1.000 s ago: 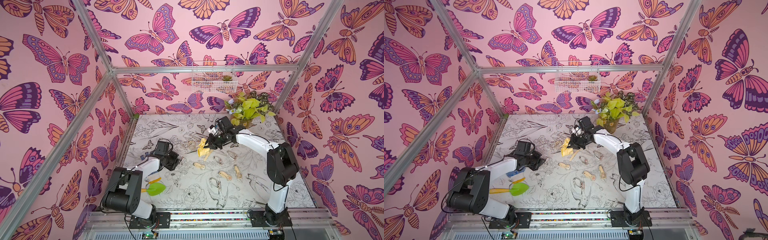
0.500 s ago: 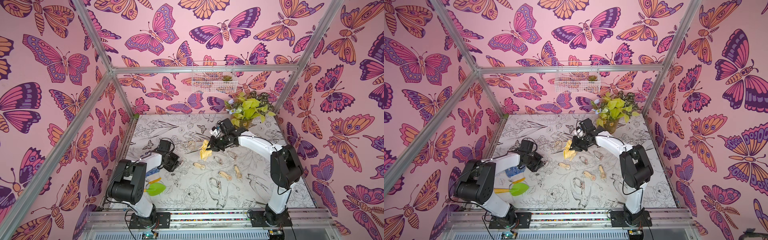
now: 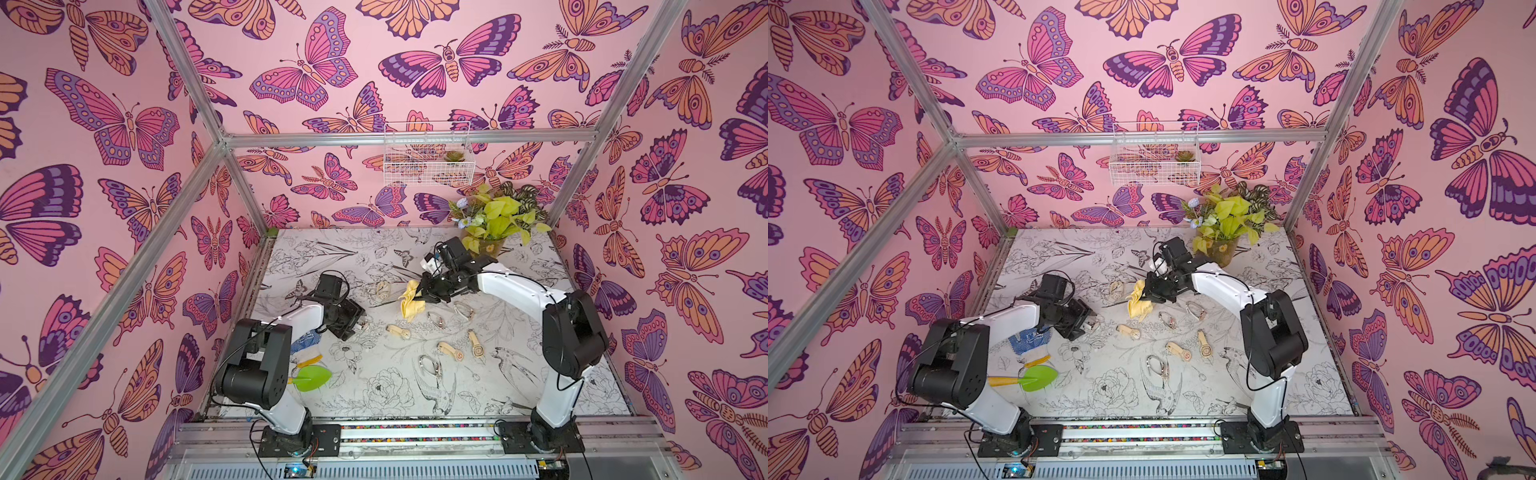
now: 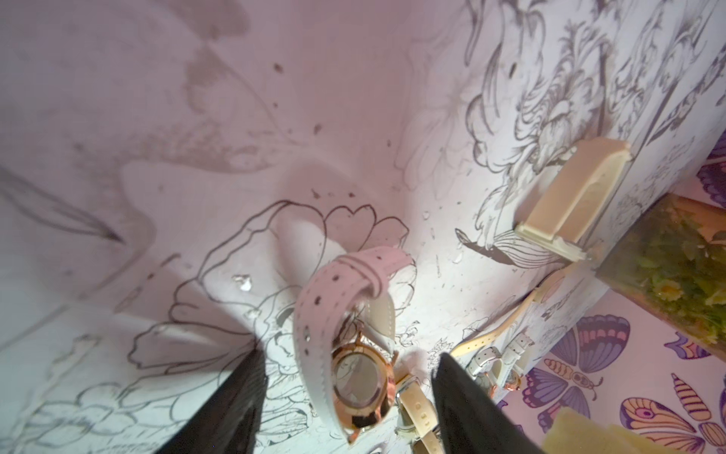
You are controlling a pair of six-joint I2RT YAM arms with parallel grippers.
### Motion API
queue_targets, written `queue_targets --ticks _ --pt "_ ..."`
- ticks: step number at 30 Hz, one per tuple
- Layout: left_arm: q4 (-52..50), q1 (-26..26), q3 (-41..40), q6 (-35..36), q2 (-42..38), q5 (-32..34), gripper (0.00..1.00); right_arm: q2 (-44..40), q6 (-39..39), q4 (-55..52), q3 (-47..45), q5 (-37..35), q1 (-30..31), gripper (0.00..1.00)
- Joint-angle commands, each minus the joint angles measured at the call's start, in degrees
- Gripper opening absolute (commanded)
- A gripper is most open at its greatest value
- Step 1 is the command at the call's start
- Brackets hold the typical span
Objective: Wipe the watch dial
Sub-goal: Place the watch at the center of the board.
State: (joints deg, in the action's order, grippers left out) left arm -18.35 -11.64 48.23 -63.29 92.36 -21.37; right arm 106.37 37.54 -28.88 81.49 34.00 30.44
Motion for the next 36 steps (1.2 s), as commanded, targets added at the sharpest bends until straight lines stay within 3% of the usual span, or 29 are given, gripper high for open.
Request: queue_targets --ticks 1,4,13,21,36 --pt "-6.73 0.05 1.31 1.90 -1.99 1.34 0.81 -1.43 0.68 0.83 0.54 -0.70 0.40 0.00" --pt "-8.84 0.09 2.45 2.62 -3.55 1.70 1.00 -1.18 1.28 1.41 0.53 -0.85 0.41 0.00" --pt "-16.43 -0.91 11.09 12.25 -2.29 3.66 1.00 -1.30 1.31 0.47 1.38 -1.58 0.41 0.00" --pt "-16.77 -1.72 16.31 19.77 0.14 6.09 1.00 -2.19 -0.12 -3.28 2.64 -2.13 0.28 0.00" --pt "-18.71 -7.26 32.30 31.74 13.73 12.86 0.94 -6.32 -2.00 -7.31 -0.91 -2.85 -2.49 0.00"
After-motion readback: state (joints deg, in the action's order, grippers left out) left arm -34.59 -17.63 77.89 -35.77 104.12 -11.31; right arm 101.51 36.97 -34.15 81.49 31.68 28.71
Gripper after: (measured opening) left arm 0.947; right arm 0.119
